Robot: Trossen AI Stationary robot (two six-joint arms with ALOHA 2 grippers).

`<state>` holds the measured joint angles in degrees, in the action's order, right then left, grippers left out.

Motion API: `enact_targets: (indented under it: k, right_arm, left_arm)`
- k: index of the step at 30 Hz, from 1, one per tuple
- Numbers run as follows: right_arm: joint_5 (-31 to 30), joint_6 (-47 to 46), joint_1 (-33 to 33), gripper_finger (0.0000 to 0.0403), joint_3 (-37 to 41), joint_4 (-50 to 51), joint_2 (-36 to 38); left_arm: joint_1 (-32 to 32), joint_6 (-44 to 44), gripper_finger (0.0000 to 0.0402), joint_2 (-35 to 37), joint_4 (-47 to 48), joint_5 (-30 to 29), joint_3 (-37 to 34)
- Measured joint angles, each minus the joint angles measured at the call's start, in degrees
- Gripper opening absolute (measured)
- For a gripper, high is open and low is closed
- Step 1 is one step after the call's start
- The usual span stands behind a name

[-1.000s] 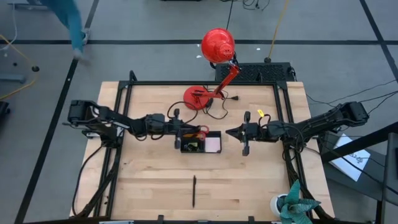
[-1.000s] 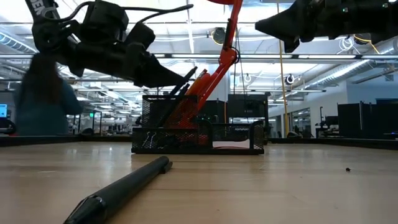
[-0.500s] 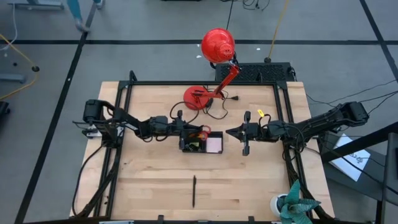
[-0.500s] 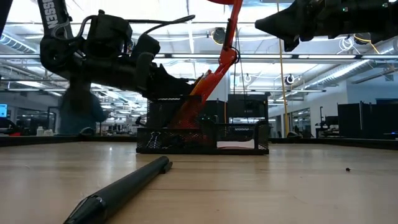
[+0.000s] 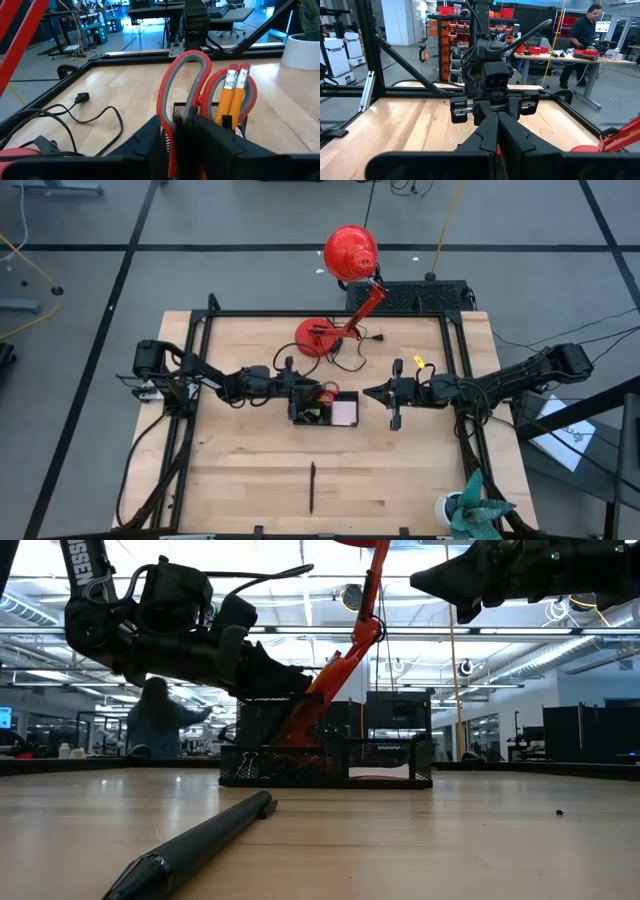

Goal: Pick and place office supplies into organizer
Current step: Put the black pen into the black mesh desk organizer

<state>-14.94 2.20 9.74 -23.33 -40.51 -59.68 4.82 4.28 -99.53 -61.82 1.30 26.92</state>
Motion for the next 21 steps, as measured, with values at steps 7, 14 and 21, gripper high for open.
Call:
enact_targets:
  k: [7, 14, 21]
  right_arm:
    - [0.02, 0.0, 0.0, 0.0004, 0.0, 0.02, 0.0]
    - [0.04, 0.0, 0.02, 0.0004, -0.03, 0.47, 0.0]
    - [0.04, 0.01, 0.09, 0.0004, -0.04, 4.4, 0.0]
  left_arm:
    - [-0.27, 2.06, 0.019, 2.99, 1.62, -0.47, -0.25]
    - [-6.02, 8.72, 0.0208, 18.6, 9.43, -5.39, -0.2]
    - [-22.24, 0.68, 0.0128, 35.56, 41.2, -11.25, -0.4]
